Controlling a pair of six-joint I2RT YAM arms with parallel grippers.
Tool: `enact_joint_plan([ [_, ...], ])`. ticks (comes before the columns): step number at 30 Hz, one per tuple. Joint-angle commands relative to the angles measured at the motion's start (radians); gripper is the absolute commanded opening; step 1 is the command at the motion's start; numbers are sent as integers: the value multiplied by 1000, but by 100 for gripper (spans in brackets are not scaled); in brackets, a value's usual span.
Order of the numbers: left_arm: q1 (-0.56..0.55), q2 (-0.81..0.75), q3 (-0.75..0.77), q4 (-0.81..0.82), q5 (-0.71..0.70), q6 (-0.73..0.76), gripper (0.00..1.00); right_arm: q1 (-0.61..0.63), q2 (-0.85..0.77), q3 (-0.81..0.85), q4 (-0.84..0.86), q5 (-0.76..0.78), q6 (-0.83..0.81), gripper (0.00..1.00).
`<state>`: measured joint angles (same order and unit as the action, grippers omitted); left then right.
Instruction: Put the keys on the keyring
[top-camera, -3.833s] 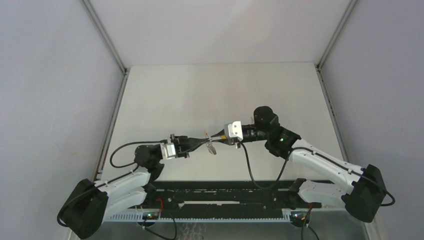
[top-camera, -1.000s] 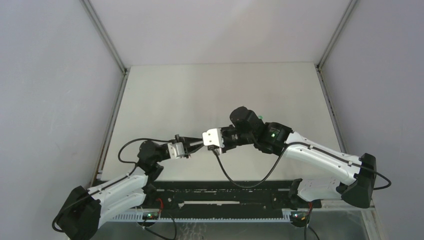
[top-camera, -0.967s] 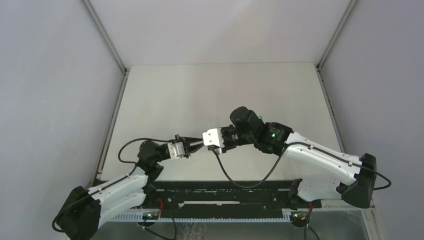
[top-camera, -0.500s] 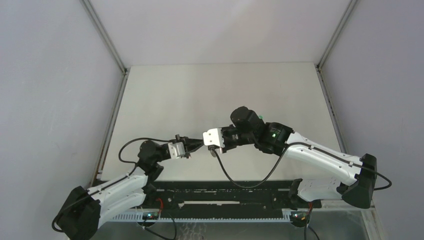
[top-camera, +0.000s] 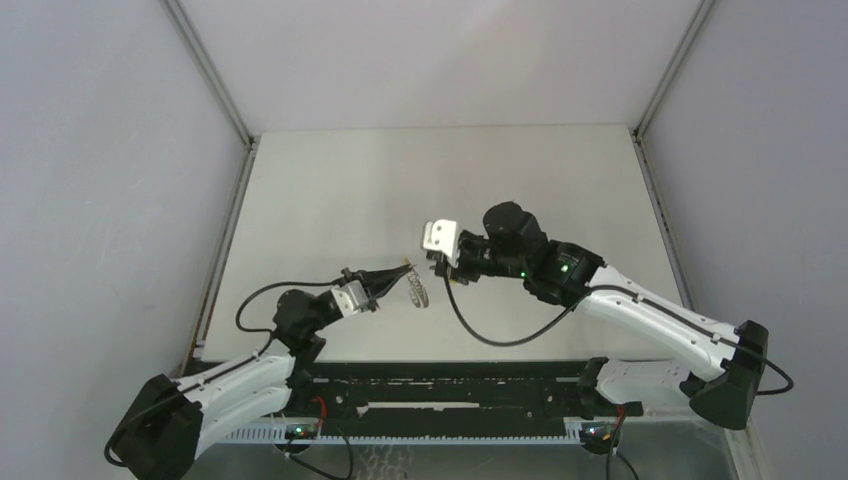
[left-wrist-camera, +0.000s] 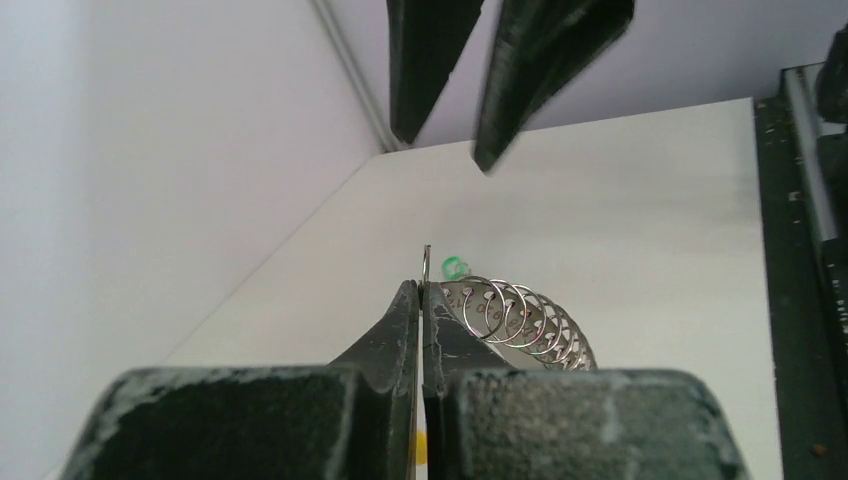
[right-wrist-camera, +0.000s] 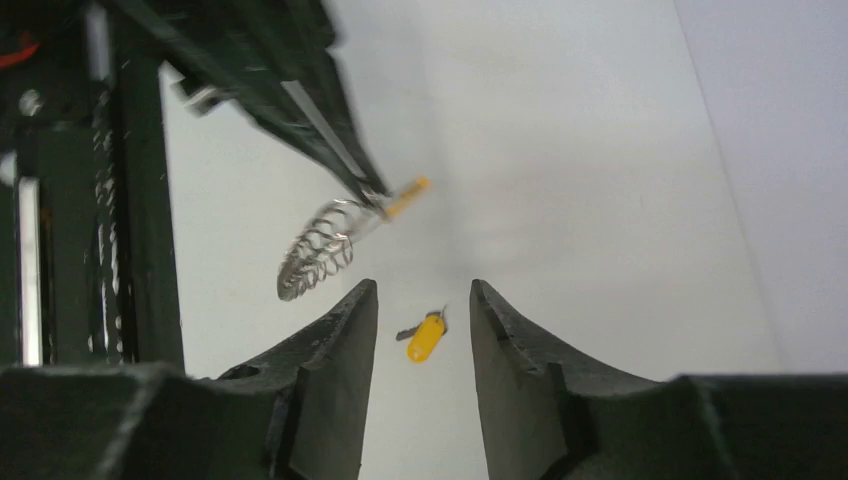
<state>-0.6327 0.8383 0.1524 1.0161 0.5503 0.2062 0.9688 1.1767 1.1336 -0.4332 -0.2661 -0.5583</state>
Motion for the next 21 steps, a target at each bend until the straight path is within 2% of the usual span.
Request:
enact_joint_plan([
  [1, 4, 16, -51, 136, -126, 33, 0, -113, -30, -28, 97, 98, 278, 42],
  [4, 6, 37, -57, 153, -154, 38, 0, -176, -8, -55, 113, 107, 383, 49],
  [7, 7, 69, -80, 229, -206, 4, 0, -199, 32, -96, 145, 157, 445, 49],
  [11, 11, 102, -129, 331, -263, -41, 0, -211, 118, -135, 169, 147, 512, 49],
  [21, 24, 89, -119, 268, -321, -11, 0, -168, 361, -145, 238, 267, 608, 45],
])
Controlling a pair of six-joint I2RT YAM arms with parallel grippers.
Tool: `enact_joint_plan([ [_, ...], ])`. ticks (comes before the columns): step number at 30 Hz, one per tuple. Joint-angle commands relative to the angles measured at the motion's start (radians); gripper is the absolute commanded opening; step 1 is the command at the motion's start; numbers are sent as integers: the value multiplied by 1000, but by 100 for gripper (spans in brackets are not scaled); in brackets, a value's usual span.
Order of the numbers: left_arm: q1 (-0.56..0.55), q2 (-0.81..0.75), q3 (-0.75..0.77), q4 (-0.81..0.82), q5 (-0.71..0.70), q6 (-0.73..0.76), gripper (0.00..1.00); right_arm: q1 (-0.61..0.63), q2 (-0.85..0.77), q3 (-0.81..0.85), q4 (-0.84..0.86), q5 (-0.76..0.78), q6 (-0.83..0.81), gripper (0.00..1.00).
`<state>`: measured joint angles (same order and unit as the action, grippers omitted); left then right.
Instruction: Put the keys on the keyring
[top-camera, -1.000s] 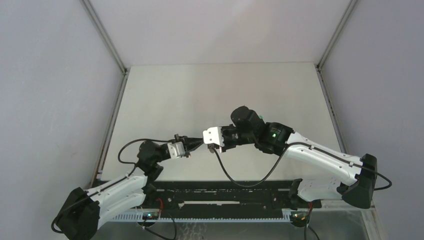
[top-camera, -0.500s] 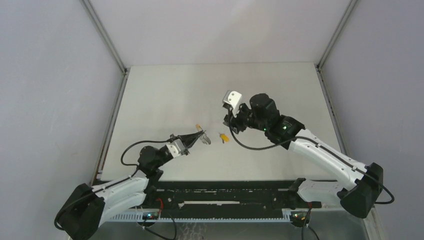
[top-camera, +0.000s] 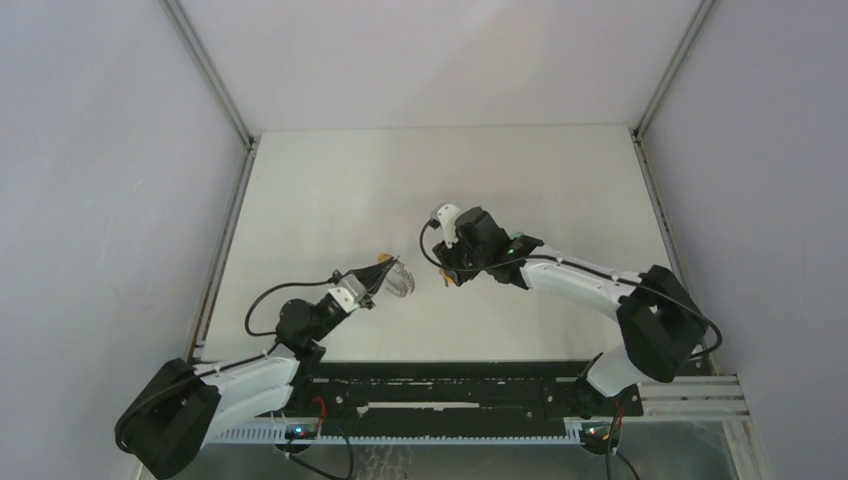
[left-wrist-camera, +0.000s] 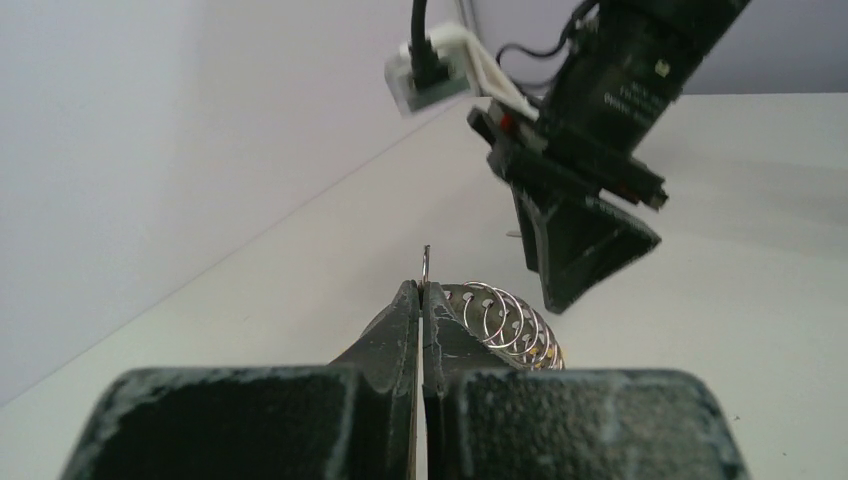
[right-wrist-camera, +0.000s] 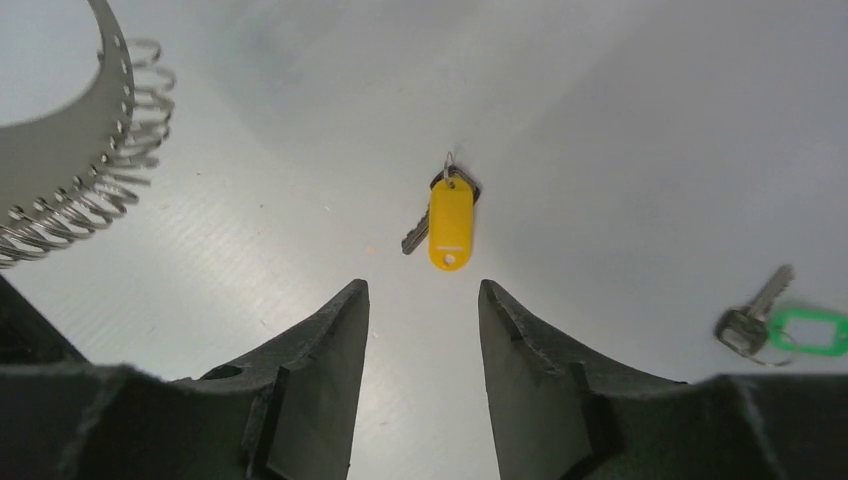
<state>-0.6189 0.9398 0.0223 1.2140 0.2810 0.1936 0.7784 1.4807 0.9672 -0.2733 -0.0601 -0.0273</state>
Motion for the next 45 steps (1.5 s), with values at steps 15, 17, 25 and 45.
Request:
enact_joint_plan([
  [15, 18, -53, 22, -14, -94, 24, 0, 18, 257, 36, 288, 59, -42, 32],
  [17, 19, -55, 22, -14, -93, 23, 0, 17, 274, 39, 296, 69, -40, 31],
  [25, 19, -53, 24, -14, -87, 21, 0, 9, 300, 51, 303, 89, -58, 28],
  [45, 19, -48, 25, 1, -65, 8, 0, 12, 329, 67, 270, 63, -71, 20],
])
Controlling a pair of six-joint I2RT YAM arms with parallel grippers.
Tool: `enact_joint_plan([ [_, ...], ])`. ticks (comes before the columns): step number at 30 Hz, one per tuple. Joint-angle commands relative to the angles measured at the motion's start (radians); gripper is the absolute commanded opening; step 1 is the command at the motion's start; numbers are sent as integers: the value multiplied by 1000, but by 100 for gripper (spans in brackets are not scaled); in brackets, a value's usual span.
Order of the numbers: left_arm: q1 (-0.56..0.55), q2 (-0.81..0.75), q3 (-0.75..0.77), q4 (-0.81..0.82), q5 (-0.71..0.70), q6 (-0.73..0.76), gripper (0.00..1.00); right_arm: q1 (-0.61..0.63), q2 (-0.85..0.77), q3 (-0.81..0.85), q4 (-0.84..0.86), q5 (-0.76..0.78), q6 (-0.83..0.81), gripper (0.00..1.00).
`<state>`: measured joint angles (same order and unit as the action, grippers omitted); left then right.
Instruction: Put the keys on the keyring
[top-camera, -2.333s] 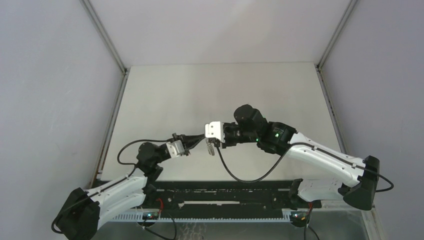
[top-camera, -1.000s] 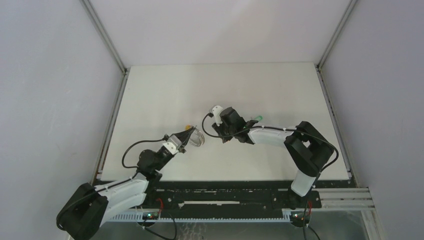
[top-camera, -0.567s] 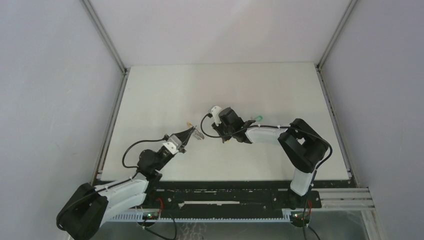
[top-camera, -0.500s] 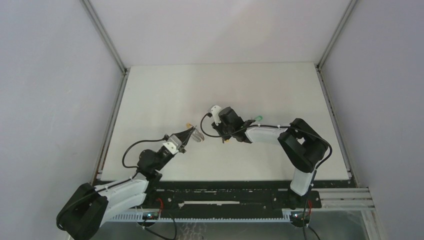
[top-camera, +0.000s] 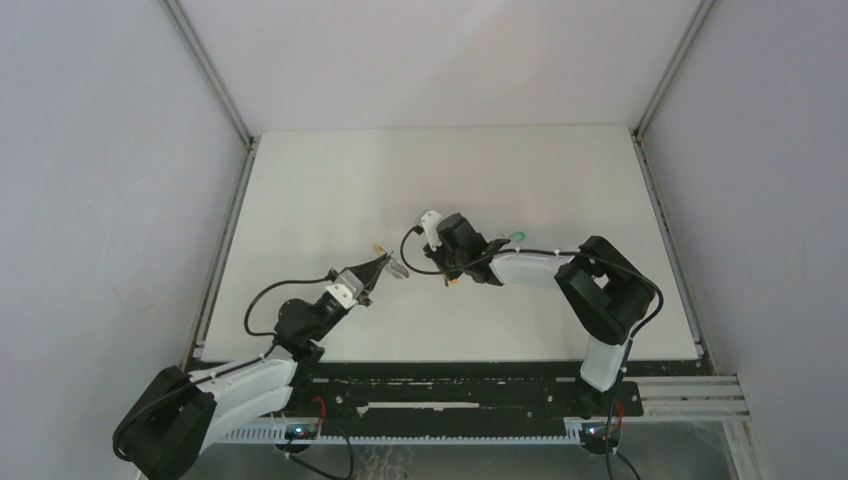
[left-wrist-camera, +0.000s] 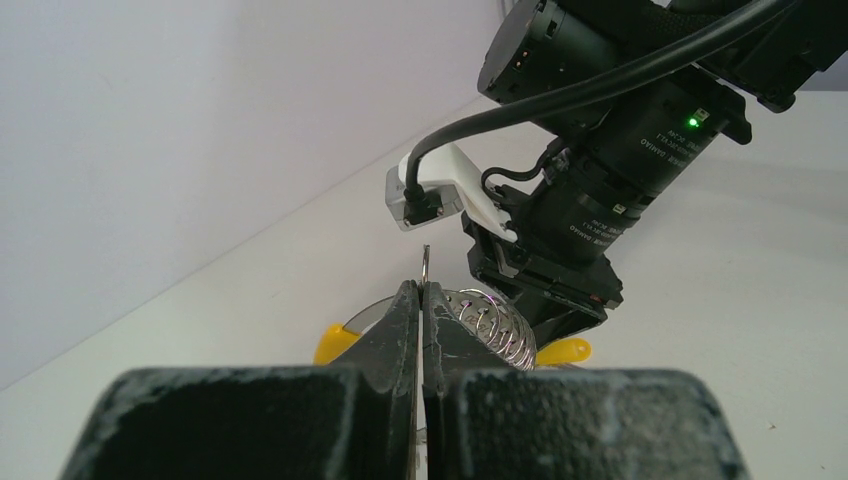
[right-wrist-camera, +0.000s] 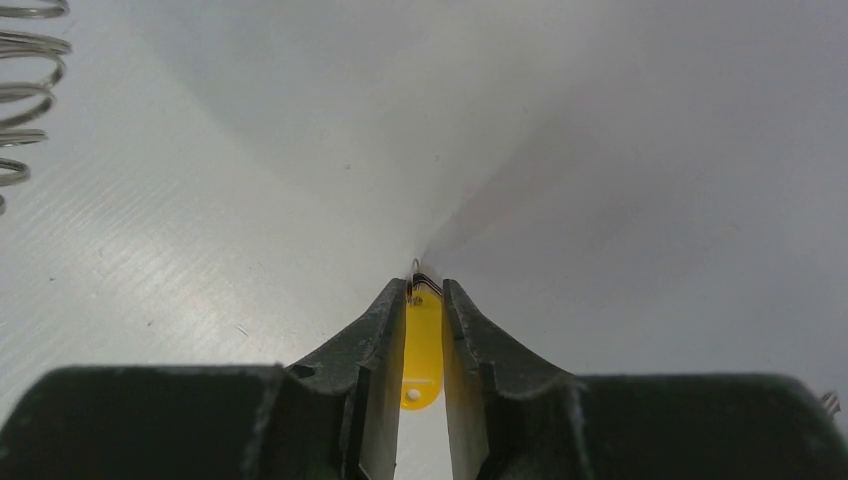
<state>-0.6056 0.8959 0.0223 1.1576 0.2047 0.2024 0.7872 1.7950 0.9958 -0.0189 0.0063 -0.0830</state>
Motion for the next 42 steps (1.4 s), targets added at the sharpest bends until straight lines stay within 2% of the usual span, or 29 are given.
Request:
enact_joint_plan([
  [1, 6, -5, 25, 57, 11, 0, 0, 3, 19, 42, 12, -2, -16, 20],
  [8, 6, -2, 25, 61, 14, -3, 0, 1, 27, 44, 8, -1, -23, 17],
  [13, 6, 7, 24, 75, 17, -5, 0, -2, 18, 44, -16, -6, -25, 9],
  [22, 6, 5, 23, 83, 22, -10, 0, 1, -5, 45, -38, -18, -32, 15],
  [29, 6, 5, 22, 83, 22, -11, 0, 2, -23, 42, -52, -13, -37, 13],
  [34, 6, 13, 24, 88, 27, -13, 0, 0, -35, 30, -49, -14, -37, 9],
  [38, 6, 22, 23, 101, 30, -15, 0, -3, -50, 28, -55, -28, -42, 0],
  [42, 6, 21, 22, 108, 40, -14, 0, -11, -112, 3, -47, -45, -51, 0],
])
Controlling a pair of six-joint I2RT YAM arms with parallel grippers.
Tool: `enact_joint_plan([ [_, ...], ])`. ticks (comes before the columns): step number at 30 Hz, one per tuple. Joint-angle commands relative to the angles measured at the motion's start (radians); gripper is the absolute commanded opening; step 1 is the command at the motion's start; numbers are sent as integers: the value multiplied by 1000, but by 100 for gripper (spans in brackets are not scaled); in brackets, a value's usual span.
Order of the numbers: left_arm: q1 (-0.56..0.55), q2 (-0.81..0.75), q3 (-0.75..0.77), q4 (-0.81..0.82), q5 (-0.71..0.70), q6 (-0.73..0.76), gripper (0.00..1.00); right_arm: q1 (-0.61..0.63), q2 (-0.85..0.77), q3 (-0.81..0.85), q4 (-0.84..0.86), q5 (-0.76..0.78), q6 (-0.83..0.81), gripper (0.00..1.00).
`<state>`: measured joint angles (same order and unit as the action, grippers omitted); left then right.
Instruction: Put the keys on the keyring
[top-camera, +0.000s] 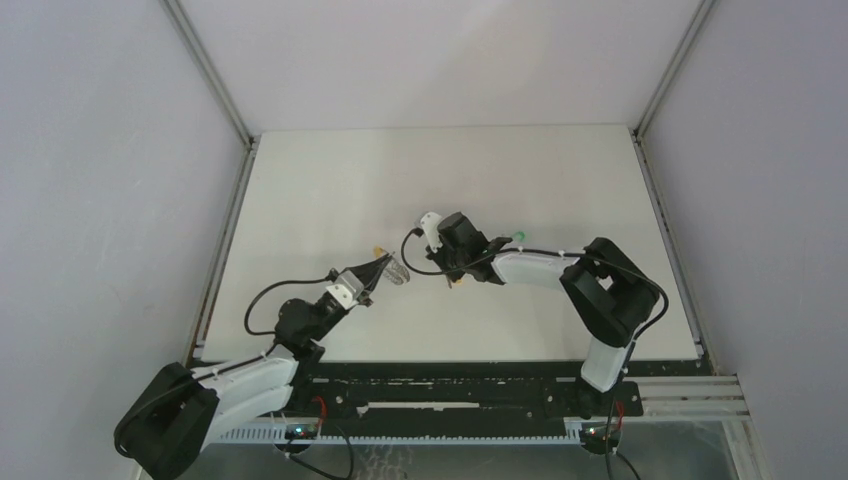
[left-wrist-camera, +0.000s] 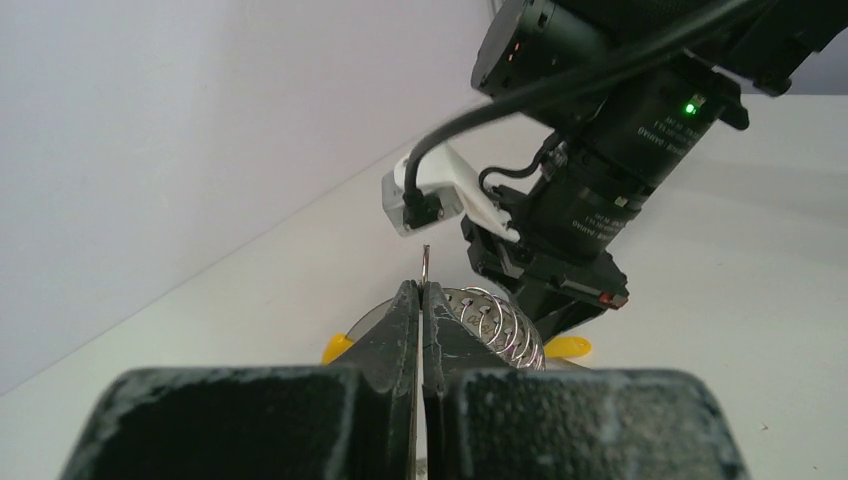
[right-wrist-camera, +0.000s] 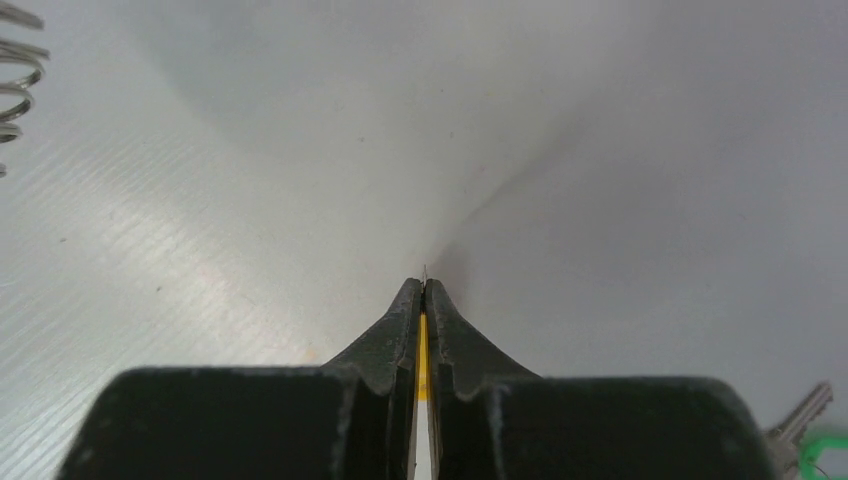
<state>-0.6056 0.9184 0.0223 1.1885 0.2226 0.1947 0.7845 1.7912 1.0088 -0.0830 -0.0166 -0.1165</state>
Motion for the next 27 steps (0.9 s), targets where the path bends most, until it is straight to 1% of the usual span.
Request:
enact_joint_plan([
  [1, 6, -2, 23, 77, 25, -4, 0, -9, -132, -21, 18, -28, -26, 0],
  [4, 7, -5, 34, 78, 66, 14, 0, -11, -221, -49, 4, -88, -58, 0],
  [10, 16, 3, 76, 80, 204, 36, 0, 1, -403, -79, -76, -193, -128, 0],
  [15, 32, -7, 106, 51, 313, 45, 0, 55, -532, -79, -146, -203, -217, 0],
  [18, 42, -24, 136, -14, 383, 66, 0, 103, -599, -79, -187, -213, -298, 0],
  [20, 49, -44, 151, -67, 435, 84, 0, 150, -637, -79, -206, -194, -351, 0],
  [22, 52, -78, 186, -168, 485, 118, 0, 200, -671, -79, -222, -170, -410, 0],
  [24, 52, -108, 222, -324, 511, 169, 0, 232, -698, -79, -228, -148, -454, 0],
  [27, 52, -142, 252, -435, 533, 214, 0, 264, -725, -71, -226, -128, -514, 0],
])
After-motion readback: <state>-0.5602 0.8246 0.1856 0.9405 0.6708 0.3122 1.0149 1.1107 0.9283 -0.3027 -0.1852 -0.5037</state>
